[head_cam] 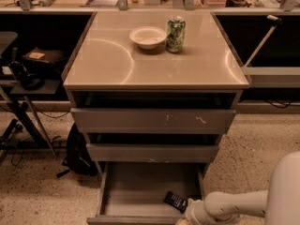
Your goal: Pick rxbar blueberry from bottom drawer and place on counter
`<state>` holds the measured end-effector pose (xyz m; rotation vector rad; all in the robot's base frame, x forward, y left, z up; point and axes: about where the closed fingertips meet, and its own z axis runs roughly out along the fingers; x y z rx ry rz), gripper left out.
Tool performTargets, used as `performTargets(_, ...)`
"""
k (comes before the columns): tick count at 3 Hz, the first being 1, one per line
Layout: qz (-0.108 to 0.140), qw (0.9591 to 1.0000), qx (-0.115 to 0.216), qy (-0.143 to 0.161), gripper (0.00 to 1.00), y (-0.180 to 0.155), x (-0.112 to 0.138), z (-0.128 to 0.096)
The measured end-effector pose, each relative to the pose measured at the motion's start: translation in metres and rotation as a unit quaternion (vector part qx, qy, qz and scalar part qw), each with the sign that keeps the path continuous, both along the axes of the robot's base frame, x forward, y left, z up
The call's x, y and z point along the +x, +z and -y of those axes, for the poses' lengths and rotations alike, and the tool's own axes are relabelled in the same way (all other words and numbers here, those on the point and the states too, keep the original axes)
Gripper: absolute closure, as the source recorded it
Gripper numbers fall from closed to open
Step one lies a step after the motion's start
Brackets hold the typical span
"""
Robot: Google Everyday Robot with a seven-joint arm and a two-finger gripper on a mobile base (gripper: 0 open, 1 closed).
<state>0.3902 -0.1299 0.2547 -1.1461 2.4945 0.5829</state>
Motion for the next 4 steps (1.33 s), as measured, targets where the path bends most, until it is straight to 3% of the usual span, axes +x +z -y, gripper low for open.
performTargets(1,-0.026,0.9987,0.045,-0.001,0.0,-0.029,0.02,-0.016)
performTargets(2,-0.006,0.9989,0.044,-0.015,0.0,-0.028,0.057,-0.007)
performTargets(3,-0.006,0.9989,0.044,-0.016,0.0,-0.028,0.057,-0.007)
performTargets(4,0.024,0.9987,0.033,-0.029,0.0,-0.024,0.074,-0.011)
